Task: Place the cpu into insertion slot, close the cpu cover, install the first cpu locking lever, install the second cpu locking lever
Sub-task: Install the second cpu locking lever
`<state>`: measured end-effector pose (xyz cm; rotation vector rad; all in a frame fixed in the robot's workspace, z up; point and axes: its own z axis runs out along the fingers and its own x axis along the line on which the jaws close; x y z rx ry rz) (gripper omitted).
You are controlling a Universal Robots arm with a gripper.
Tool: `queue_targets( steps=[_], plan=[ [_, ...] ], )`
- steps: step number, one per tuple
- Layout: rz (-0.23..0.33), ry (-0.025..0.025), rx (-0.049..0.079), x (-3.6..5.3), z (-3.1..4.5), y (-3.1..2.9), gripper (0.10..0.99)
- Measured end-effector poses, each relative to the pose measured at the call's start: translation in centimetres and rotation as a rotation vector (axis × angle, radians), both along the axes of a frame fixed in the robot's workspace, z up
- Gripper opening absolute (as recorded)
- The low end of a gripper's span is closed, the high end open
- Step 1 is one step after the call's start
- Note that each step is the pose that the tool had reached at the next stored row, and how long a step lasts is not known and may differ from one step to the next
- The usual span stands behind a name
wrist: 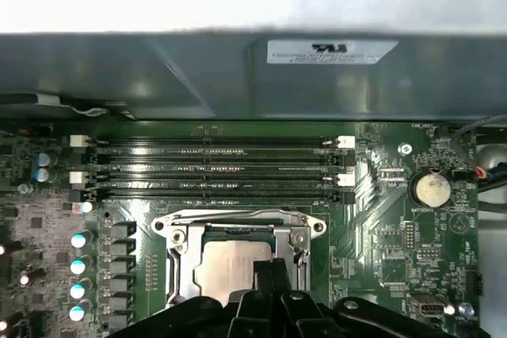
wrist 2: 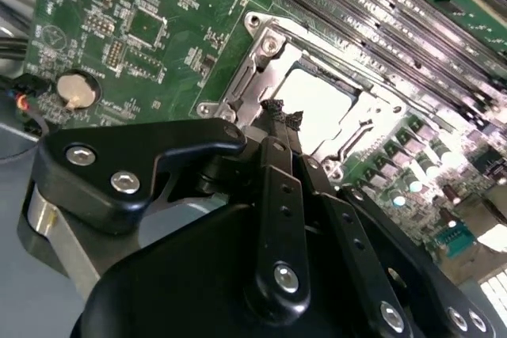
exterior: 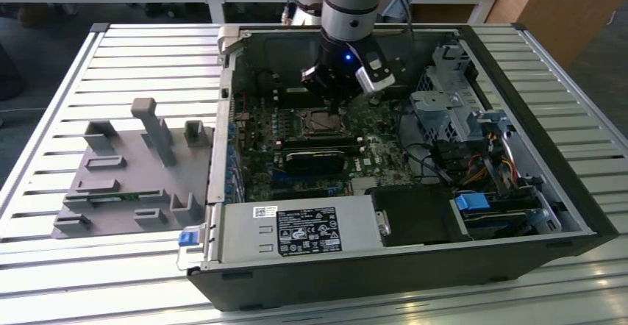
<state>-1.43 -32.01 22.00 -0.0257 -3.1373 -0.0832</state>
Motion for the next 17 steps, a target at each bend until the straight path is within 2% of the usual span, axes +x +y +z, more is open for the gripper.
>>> queue_targets(
  steps=[4,8,17],
  plan=[
    [0.000,0.0000,0.000,0.00,0.99,0.00,0.106],
    [0.000,0.0000,0.000,0.00,1.16,-0.18,0.106],
    [0.000,0.0000,0.000,0.00,1.16,-1.98,0.106]
  ],
)
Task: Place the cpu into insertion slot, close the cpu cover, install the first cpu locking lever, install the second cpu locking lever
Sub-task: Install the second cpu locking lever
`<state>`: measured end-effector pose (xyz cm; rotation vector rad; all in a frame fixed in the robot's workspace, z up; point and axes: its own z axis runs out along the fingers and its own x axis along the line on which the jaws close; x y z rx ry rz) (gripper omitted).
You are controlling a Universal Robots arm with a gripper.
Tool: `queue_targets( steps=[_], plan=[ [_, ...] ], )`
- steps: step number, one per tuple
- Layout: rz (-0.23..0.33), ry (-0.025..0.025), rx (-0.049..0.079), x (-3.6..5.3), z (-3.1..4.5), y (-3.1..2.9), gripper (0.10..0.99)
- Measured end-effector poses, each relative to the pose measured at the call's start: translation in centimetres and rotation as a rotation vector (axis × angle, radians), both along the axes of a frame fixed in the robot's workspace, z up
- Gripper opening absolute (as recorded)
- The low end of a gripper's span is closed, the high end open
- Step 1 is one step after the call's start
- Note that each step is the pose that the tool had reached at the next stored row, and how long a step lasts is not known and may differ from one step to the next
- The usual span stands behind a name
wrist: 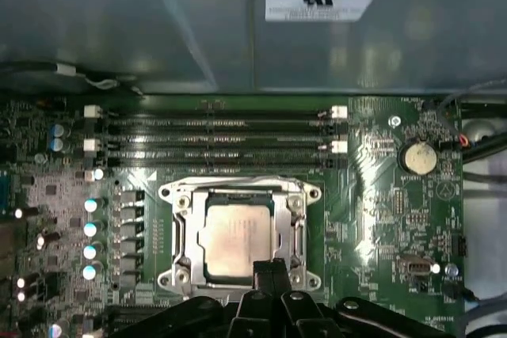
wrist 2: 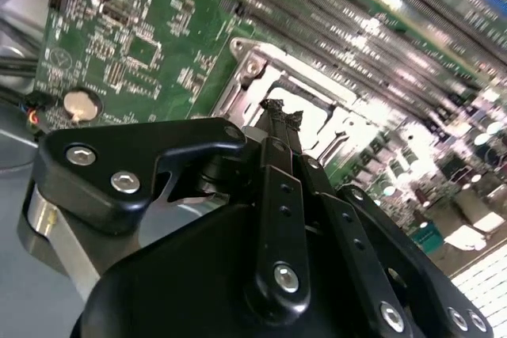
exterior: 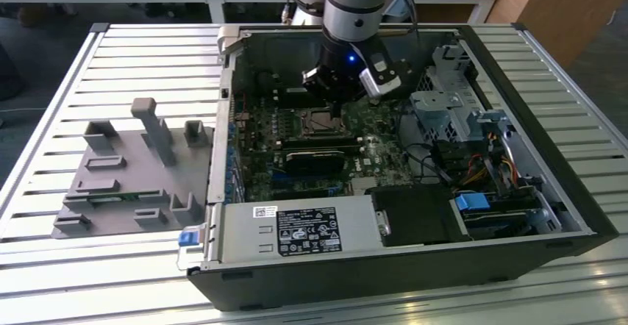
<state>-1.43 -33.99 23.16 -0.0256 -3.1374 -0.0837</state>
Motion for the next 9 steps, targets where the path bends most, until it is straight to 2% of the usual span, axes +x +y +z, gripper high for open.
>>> queue_targets(
  steps=[4,9],
  plan=[
    [0.000,0.0004,0.001,0.01,0.00,-0.64,0.106],
    [0.000,0.0010,0.007,0.02,0.00,-1.08,0.106]
  ],
)
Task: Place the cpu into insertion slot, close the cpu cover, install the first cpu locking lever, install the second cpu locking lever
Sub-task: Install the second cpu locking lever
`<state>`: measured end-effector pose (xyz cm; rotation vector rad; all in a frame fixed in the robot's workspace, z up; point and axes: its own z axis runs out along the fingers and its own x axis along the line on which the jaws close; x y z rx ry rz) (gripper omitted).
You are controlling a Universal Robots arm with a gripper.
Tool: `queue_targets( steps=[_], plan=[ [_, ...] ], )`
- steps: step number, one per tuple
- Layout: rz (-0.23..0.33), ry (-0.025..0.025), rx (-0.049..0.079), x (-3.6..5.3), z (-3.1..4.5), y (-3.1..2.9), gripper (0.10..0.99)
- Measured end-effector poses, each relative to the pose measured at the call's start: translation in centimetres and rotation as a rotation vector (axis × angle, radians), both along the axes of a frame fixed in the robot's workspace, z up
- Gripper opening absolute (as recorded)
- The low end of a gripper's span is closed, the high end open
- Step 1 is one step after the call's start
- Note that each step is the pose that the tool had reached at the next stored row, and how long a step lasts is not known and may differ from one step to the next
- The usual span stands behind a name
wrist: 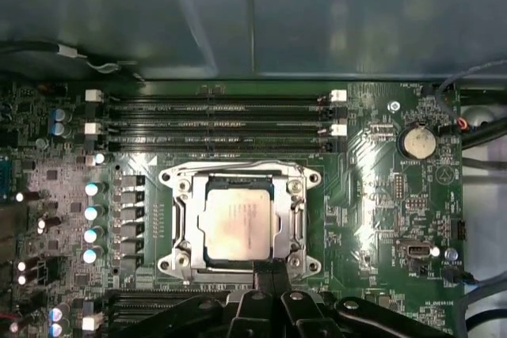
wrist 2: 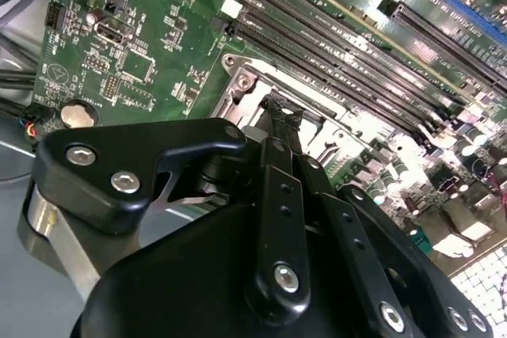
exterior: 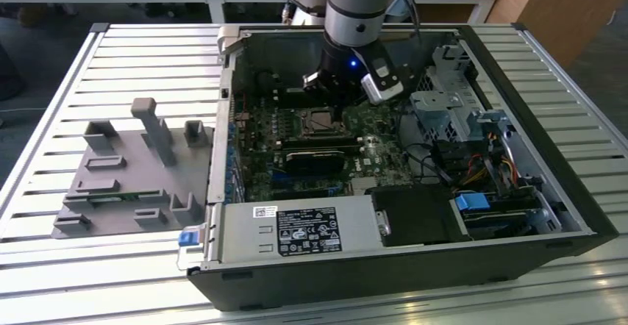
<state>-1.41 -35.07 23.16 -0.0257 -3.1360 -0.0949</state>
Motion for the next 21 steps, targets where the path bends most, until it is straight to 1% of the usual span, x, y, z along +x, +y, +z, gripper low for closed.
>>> queue_targets(
  steps=[4,10,13,17,21],
  plan=[
    [0.000,0.0002,0.002,0.00,0.00,-0.61,0.106],
    [0.000,0.0004,0.002,0.00,0.00,-1.33,0.106],
    [0.000,0.0005,0.004,-0.19,-0.01,-1.43,0.106],
    [0.000,0.0004,0.006,-0.89,-0.01,-1.46,0.106],
    [0.000,0.0005,0.010,-1.06,-0.02,-1.82,0.106]
  ],
)
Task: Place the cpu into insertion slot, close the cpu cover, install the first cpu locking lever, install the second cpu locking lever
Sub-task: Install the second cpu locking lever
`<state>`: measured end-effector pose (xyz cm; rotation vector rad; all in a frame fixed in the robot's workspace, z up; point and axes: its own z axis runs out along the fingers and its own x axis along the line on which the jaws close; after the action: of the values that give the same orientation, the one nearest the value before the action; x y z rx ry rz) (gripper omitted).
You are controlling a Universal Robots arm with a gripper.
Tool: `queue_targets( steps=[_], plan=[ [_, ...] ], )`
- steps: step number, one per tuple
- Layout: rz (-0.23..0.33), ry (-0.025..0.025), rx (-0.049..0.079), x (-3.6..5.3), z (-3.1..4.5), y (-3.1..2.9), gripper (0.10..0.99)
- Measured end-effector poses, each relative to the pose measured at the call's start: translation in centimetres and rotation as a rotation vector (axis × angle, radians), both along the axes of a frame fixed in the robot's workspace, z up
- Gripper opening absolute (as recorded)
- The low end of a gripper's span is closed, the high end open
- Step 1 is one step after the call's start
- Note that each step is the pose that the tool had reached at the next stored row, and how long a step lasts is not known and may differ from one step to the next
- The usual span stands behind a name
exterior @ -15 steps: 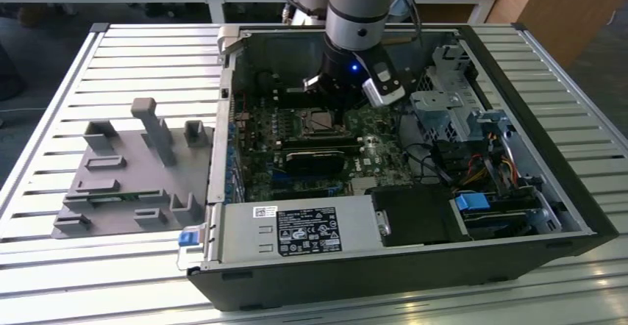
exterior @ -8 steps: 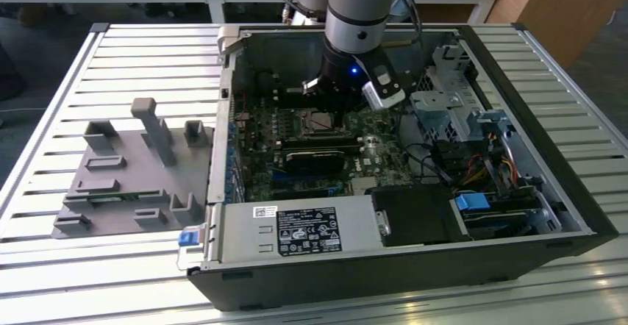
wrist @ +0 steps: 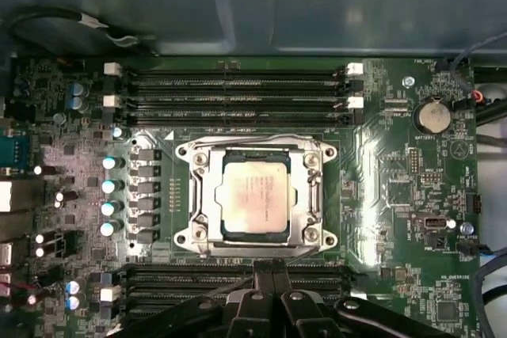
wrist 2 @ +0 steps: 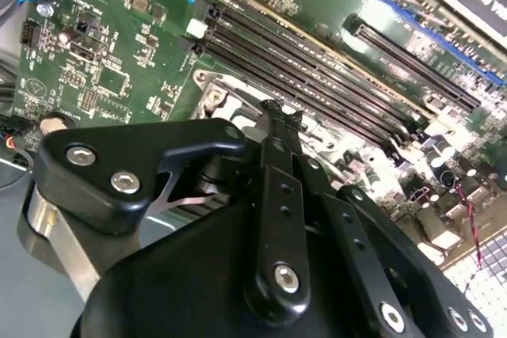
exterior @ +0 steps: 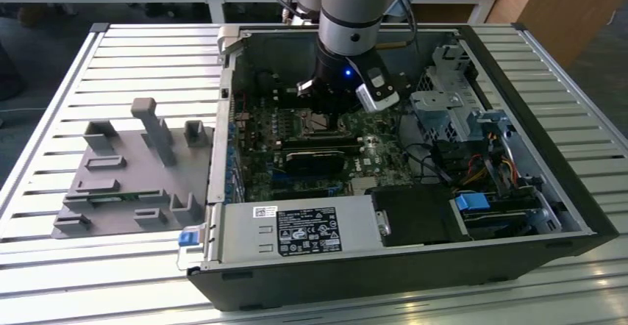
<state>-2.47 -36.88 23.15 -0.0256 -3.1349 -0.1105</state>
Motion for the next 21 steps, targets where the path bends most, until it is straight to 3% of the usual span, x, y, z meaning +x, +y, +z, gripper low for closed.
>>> queue_targets(
  steps=[5,11,21],
  plan=[
    [0.000,-0.0001,0.030,-0.26,0.00,-0.36,0.106],
    [0.000,-0.0001,0.038,-0.60,0.00,-0.89,0.106],
    [0.000,0.0000,0.041,-1.67,-0.36,-0.95,0.106]
  ],
)
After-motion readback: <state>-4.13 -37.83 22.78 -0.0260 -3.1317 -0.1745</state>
